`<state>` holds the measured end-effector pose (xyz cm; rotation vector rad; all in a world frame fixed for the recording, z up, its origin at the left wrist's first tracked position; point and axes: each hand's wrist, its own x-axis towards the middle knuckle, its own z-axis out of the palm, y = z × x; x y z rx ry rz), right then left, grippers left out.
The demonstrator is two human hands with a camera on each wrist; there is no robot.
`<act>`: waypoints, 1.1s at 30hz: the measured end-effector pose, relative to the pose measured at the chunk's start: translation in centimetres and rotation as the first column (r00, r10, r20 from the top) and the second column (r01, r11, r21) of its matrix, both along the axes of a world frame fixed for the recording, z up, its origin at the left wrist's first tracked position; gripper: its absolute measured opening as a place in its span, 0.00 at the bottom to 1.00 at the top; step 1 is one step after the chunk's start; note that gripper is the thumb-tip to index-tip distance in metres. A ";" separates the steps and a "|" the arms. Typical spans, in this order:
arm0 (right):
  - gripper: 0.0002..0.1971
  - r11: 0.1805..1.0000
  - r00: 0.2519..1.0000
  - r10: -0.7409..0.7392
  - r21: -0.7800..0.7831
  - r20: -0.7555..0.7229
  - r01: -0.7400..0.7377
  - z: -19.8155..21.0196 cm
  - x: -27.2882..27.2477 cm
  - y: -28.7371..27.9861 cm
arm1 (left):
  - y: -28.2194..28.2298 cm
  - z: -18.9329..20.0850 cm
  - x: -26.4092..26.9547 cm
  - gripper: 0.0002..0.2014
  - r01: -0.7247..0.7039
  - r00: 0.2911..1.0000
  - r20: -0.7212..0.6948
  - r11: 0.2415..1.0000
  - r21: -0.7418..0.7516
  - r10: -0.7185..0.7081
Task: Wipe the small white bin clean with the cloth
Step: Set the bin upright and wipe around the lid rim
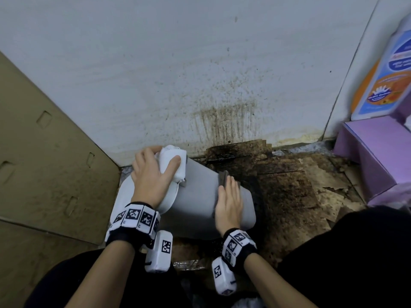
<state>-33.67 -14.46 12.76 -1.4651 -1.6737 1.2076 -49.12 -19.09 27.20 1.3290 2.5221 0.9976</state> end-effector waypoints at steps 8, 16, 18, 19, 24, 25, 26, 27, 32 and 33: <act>0.32 0.897 0.957 0.287 0.358 -0.031 -0.258 4.2 -2.2 -2.3 | -0.8 0.2 -0.2 0.39 0.006 0.999 0.038 1.000 0.023 -0.007; 0.32 0.961 0.977 0.211 0.174 0.035 -0.214 -5.2 4.1 1.9 | -1.4 0.1 -1.1 0.39 0.013 0.997 0.076 0.999 0.035 -0.015; 0.29 0.992 0.992 0.122 0.015 0.015 -0.122 -6.6 5.3 2.4 | -1.4 0.1 -1.0 0.39 0.016 0.997 0.075 0.999 0.042 -0.020; 0.27 0.995 0.996 0.088 -0.036 0.004 -0.088 -6.8 5.4 2.5 | -1.3 0.1 -0.9 0.39 0.017 0.997 0.074 0.999 0.042 -0.020; 0.31 0.999 1.000 0.012 -0.044 -0.009 -0.012 -6.1 4.5 2.2 | -1.3 0.2 -0.7 0.39 0.012 0.997 0.071 0.999 0.035 -0.015; 0.34 0.999 1.000 0.005 -0.046 -0.001 -0.005 -5.6 4.1 2.1 | -1.4 0.2 -0.8 0.39 0.013 0.998 0.068 1.000 0.029 -0.015; 0.35 0.999 1.000 0.004 -0.041 0.014 -0.003 -5.1 3.7 2.0 | -1.5 0.2 -0.8 0.39 0.012 0.998 0.065 1.000 0.019 -0.013; 0.36 1.000 1.000 0.011 -0.024 0.023 -0.010 -4.3 3.1 1.9 | -1.5 0.2 -0.8 0.39 0.015 0.998 0.062 1.000 0.009 -0.015; 0.37 0.977 0.979 0.180 0.130 -0.099 -0.167 1.2 -1.5 1.0 | -1.2 0.3 -0.6 0.39 0.029 0.998 0.055 1.000 -0.006 -0.029; 0.38 0.967 0.970 0.215 0.160 -0.111 -0.196 2.4 -2.4 0.5 | -1.2 0.2 -0.5 0.39 0.028 0.998 0.054 1.000 -0.004 -0.028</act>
